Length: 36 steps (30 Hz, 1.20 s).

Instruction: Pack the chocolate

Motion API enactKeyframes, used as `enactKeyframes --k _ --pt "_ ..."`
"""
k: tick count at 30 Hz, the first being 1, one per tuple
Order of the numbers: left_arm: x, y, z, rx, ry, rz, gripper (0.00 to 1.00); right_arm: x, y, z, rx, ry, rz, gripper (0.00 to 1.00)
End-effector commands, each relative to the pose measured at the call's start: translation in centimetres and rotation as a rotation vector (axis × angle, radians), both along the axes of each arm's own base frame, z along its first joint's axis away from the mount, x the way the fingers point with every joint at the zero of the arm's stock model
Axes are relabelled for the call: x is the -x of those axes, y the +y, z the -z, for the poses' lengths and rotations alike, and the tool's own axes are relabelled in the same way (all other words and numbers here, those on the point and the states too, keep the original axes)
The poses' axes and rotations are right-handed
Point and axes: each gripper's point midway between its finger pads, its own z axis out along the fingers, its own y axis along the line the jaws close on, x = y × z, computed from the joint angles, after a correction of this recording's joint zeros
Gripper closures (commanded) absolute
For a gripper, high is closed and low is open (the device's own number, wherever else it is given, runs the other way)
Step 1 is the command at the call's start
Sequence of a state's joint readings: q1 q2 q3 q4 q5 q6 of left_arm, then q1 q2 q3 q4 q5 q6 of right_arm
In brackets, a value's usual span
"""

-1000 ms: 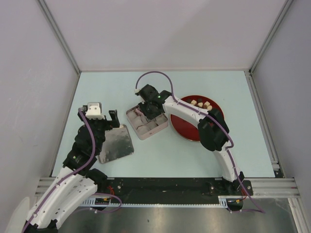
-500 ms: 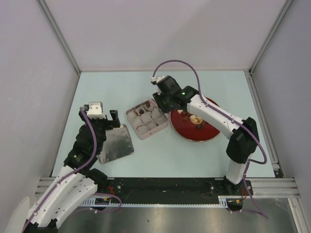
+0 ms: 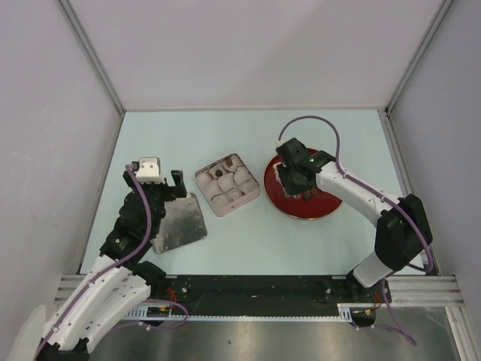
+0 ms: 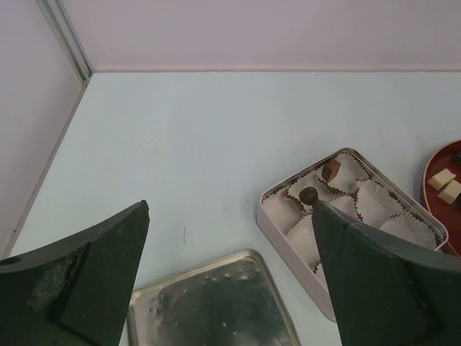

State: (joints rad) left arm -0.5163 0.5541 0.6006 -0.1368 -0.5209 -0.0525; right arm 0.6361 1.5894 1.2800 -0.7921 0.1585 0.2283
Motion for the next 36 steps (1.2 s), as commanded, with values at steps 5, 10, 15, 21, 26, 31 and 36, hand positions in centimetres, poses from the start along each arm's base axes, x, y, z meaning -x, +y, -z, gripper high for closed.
enactKeyframes --k 5,10,15,21,26,31,36 --pt "-0.2 0.1 -0.4 0.008 -0.021 -0.007 0.00 -0.4 -1.9 -0.3 -0.021 -0.037 0.107 0.60" --pt "-0.2 0.1 -0.4 0.008 -0.021 -0.009 0.00 -0.4 -1.6 0.9 -0.020 -0.011 0.135 0.59" --pt "-0.2 0.1 -0.5 0.011 -0.024 -0.008 0.00 -0.6 -1.3 1.7 -0.035 0.005 0.180 0.59" --pt "-0.1 0.1 -0.7 0.013 -0.029 -0.007 0.00 -0.7 -0.6 2.5 -0.058 0.025 0.231 0.59" --pt "-0.1 0.1 -0.6 0.015 -0.029 -0.006 0.00 -0.7 -0.3 3.4 -0.050 0.040 0.238 0.59" --pt "-0.1 0.2 -0.7 0.015 -0.031 -0.008 0.00 -0.1 -0.6 4.0 -0.022 0.063 0.242 0.60" --pt "-0.1 0.1 -0.7 0.015 -0.032 -0.004 0.00 0.3 -1.0 3.7 -0.003 0.065 0.235 0.65"
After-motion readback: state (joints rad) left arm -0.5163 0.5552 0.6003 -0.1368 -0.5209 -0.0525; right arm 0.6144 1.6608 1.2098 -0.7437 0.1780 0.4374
